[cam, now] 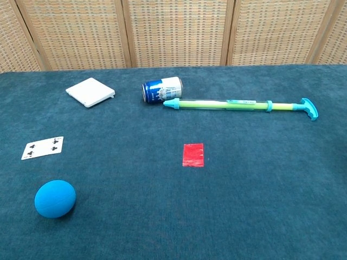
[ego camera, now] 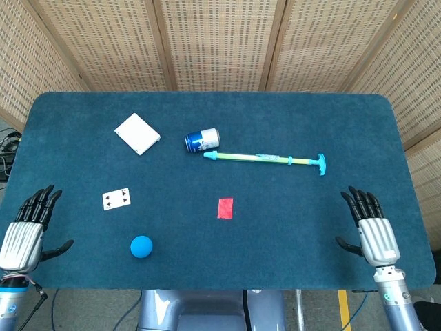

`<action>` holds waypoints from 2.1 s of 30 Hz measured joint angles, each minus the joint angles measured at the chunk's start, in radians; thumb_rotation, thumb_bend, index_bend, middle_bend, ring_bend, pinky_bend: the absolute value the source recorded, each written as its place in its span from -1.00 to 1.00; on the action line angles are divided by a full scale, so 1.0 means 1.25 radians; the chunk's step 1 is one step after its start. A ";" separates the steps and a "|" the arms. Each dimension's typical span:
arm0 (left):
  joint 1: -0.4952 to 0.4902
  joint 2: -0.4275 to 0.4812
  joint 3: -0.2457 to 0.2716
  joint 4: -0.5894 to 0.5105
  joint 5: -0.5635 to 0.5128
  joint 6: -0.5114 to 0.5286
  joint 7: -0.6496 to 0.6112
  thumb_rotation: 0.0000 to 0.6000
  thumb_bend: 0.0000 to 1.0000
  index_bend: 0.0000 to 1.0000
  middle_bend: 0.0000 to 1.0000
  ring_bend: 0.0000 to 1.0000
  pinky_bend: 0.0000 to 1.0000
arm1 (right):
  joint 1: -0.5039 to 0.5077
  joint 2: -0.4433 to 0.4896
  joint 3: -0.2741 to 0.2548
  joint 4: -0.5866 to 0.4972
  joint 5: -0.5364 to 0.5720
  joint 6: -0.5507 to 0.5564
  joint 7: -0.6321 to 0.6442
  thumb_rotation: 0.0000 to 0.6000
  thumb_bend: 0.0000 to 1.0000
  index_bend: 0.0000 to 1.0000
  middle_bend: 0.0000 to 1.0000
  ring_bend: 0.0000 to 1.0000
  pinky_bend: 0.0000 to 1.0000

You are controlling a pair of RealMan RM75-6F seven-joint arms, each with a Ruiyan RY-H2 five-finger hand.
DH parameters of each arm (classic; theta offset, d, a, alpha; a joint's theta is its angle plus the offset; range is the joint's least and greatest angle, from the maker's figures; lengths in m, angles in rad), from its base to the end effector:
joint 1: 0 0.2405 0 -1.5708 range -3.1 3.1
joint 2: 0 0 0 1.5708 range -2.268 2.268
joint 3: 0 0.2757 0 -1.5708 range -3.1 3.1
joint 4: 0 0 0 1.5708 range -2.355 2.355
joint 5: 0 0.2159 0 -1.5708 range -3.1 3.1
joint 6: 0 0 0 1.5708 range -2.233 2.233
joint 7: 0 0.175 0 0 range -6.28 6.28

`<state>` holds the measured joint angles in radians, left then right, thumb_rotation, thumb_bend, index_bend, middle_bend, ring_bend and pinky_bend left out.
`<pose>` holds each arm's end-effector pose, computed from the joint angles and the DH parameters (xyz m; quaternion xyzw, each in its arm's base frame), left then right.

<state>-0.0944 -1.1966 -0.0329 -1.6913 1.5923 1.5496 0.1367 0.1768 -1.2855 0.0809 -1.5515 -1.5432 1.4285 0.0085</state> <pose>-0.2874 0.2100 0.1332 -0.6091 -0.3560 -0.4294 0.5639 -0.2981 -0.2483 0.1041 0.6088 -0.3928 0.4460 0.5255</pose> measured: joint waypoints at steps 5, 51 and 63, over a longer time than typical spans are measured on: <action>-0.003 0.000 -0.005 0.002 -0.014 -0.008 -0.002 1.00 -0.79 -1.00 -1.00 -1.00 -0.83 | 0.042 -0.005 0.020 -0.012 0.007 -0.049 -0.005 1.00 -0.41 -0.98 -1.00 -1.00 -1.00; -0.023 0.016 -0.036 0.031 -0.097 -0.060 -0.081 1.00 -0.79 -1.00 -1.00 -1.00 -0.83 | 0.434 -0.540 0.188 0.120 0.432 -0.244 -0.456 1.00 -0.41 -0.97 -1.00 -1.00 -1.00; -0.023 0.018 -0.034 0.029 -0.096 -0.058 -0.083 1.00 -0.80 -1.00 -1.00 -1.00 -0.83 | 0.439 -0.581 0.172 0.186 0.467 -0.239 -0.478 1.00 -0.41 -0.97 -1.00 -1.00 -1.00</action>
<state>-0.1232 -1.1747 -0.0757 -1.6551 1.4726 1.4770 0.0333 0.7254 -2.0118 0.2959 -1.3195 -0.9598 1.1301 -0.5888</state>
